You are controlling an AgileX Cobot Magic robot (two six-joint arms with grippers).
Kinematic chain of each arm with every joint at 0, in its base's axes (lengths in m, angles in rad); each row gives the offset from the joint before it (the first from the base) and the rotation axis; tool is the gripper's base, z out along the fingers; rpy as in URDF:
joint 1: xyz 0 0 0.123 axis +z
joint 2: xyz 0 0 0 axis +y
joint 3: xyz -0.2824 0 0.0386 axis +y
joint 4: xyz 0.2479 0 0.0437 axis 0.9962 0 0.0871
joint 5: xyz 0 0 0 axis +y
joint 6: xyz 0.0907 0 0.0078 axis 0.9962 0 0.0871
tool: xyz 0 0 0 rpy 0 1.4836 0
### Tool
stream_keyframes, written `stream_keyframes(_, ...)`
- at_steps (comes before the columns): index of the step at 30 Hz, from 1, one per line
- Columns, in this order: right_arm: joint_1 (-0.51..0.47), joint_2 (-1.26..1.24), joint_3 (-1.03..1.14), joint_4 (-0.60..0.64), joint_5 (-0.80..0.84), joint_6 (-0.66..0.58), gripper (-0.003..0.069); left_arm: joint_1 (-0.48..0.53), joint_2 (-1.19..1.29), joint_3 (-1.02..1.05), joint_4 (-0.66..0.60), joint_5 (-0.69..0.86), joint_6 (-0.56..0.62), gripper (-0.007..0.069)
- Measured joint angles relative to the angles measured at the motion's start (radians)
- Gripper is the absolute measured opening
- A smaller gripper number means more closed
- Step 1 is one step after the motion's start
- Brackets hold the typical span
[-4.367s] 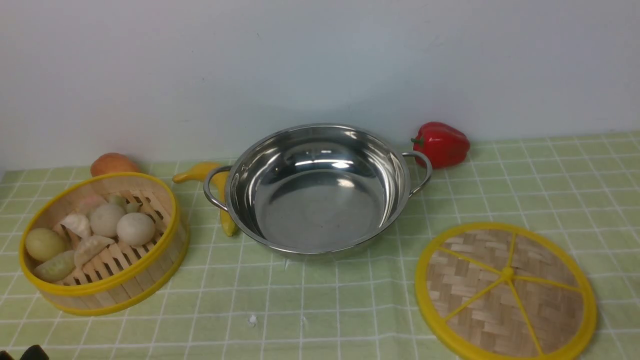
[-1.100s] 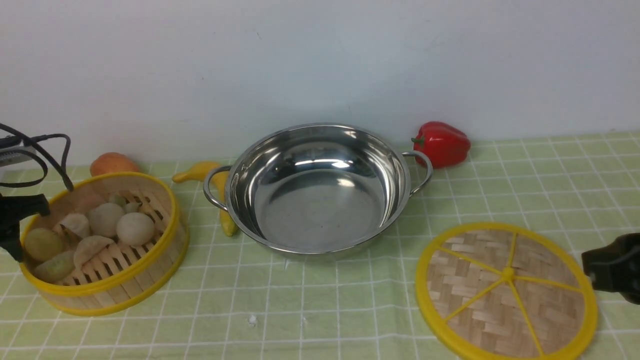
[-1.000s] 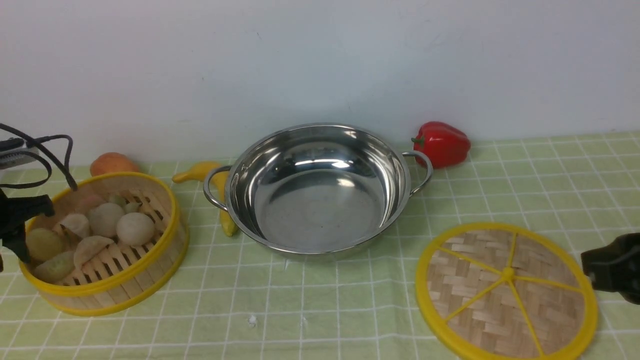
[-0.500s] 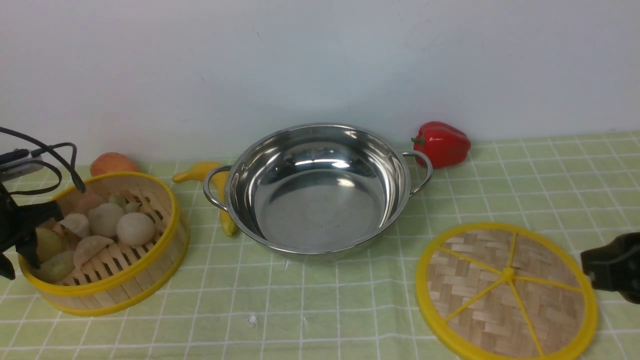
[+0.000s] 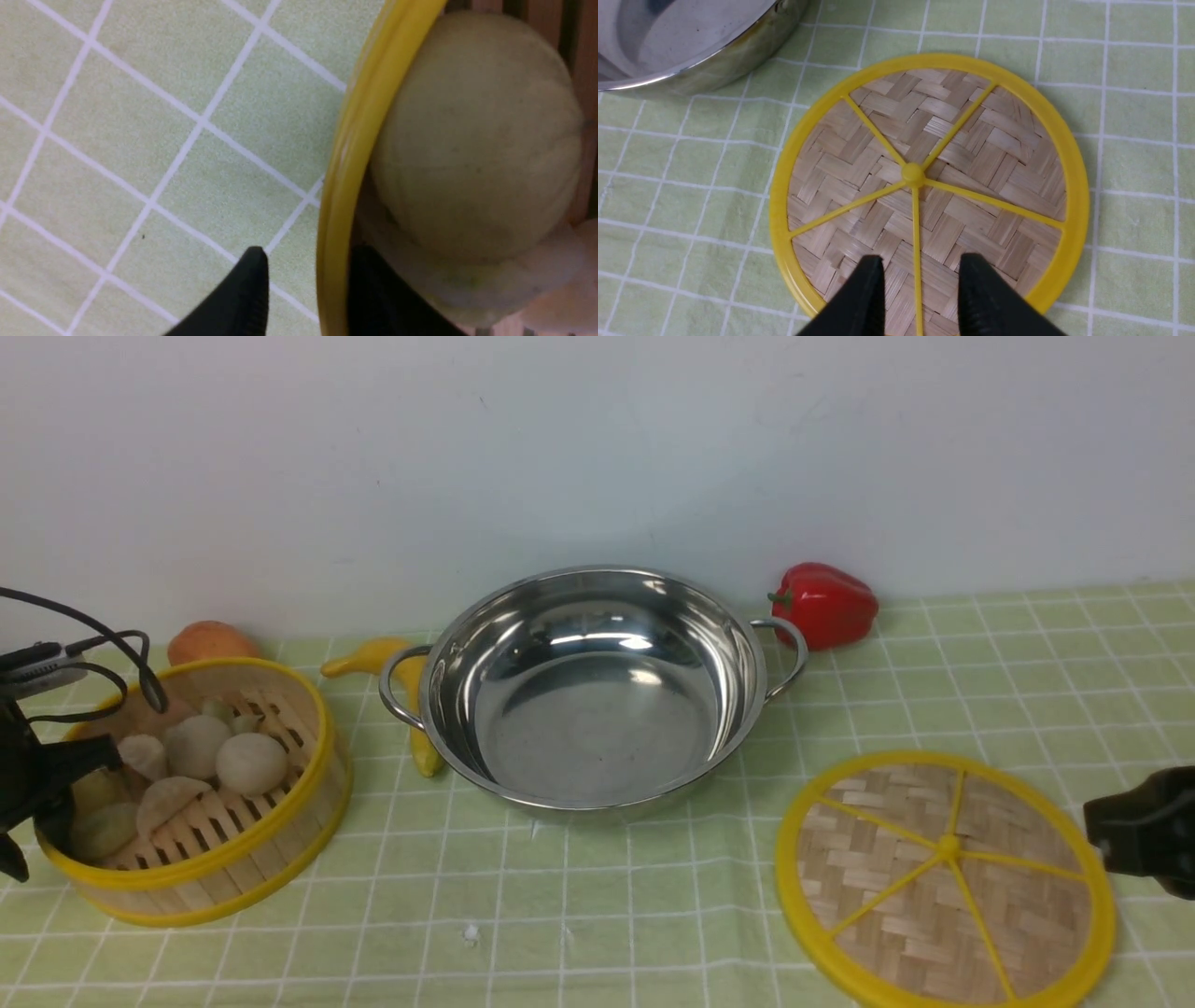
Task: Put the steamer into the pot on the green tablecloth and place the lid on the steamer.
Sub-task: 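Grasp the rim of the steamer basket holding the buns with the left gripper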
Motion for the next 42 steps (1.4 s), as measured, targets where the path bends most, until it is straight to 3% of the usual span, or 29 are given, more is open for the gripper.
stream_keyframes(2, 0.0, 0.0, 0.0, 0.0, -0.001, 0.0, 0.0242, 0.0, 0.0, 0.0, 0.0, 0.0, 0.0, 0.0211)
stream_keyframes(6, 0.0, 0.0, 0.0, 0.001, -0.01, 0.0, 0.0242, 0.0, 0.002, 0.0, 0.0, -0.004, -0.01, 0.0058)
stream_keyframes(8, 0.0, 0.0, 0.0, 0.001, -0.011, 0.0, 0.0242, 0.0, 0.002, 0.0, 0.002, -0.012, -0.015, 0.0039)
stream_keyframes(21, 0.0, 0.0, 0.0, 0.004, -0.014, 0.0, 0.0242, 0.003, -0.009, -0.002, 0.001, 0.03, 0.069, 0.0039)
stream_keyframes(33, 0.0, 0.0, 0.0, 0.006, -0.014, 0.0, 0.0242, 0.103, -0.156, 0.002, 0.02, 0.11, 0.187, 0.0043)
stream_keyframes(42, 0.0, 0.0, 0.0, 0.007, -0.014, 0.0, 0.0242, 0.123, -0.223, -0.009, -0.095, 0.135, 0.278, 0.0043)
